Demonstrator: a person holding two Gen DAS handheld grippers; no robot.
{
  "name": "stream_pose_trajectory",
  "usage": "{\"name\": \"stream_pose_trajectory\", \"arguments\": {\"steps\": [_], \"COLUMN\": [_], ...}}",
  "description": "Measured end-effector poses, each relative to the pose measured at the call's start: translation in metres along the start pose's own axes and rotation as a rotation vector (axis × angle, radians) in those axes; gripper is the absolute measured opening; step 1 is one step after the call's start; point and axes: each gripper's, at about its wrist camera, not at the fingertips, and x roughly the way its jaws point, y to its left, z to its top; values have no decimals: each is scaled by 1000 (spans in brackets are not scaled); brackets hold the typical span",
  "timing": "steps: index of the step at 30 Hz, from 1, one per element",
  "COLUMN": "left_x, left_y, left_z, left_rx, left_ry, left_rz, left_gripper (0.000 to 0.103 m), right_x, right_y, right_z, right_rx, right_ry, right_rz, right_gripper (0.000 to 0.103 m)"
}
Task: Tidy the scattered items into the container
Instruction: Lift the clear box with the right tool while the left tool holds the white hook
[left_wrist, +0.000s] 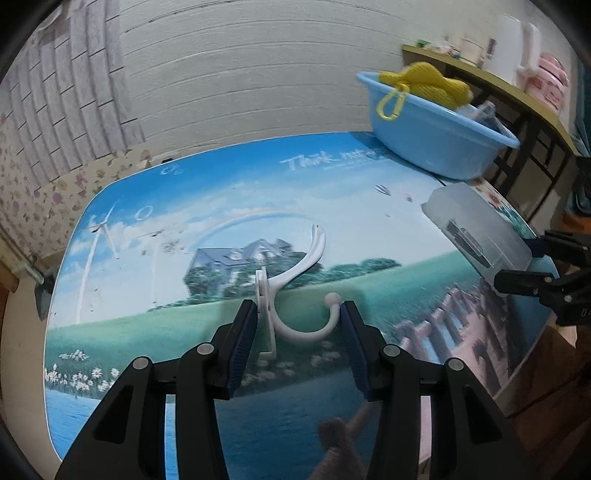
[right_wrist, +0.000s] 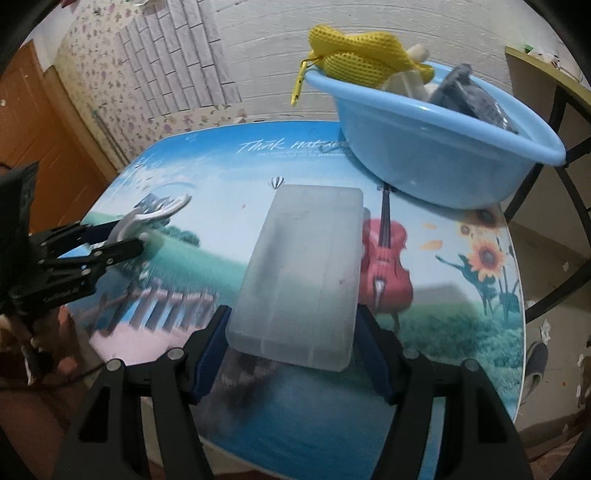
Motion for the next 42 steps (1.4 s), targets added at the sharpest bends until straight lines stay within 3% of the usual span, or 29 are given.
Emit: {"name": "stream_pose_trajectory", "arguments": {"steps": [7,10,12,13,14,16,21,29,42], "left_x": [-3,-1,-2,-1,0,3,5,11,17], "left_y": [-15,-12,-11,-11,-12,-16,-20,-15,-15], "left_z": [-3,-2,-1,0,0,-1,-1,-1,-2], "left_rx": [65,47,25,16,16,31,26,-20,-18], "left_ry": [11,33,34,33,32,36,33,31,-16], "left_rz": [-6,30,25,20,23,41,39,36,35], "left_gripper": [46,60,63,67,72,74,79,93,103], "right_x": [-14,-19,-23,-25,-26,-26,-20,-2,24], "right_y": [-19,-23,-21,-18,-17,-11,-4,-5,5], "right_z": [-13,-16,-16,-15,-14,-11,-3,11,16], "right_rx": [15,19,13,7,-1,-31,-77,-30,-48], "right_ry": [-17,-36,-62,-78,-89,-111,-141,-127,-87], "right_rz": [5,-20,-25,-21,-17,-6,-26,-8,-67], "right_gripper": [66,66,66,68,76,84,84,84,85]}}
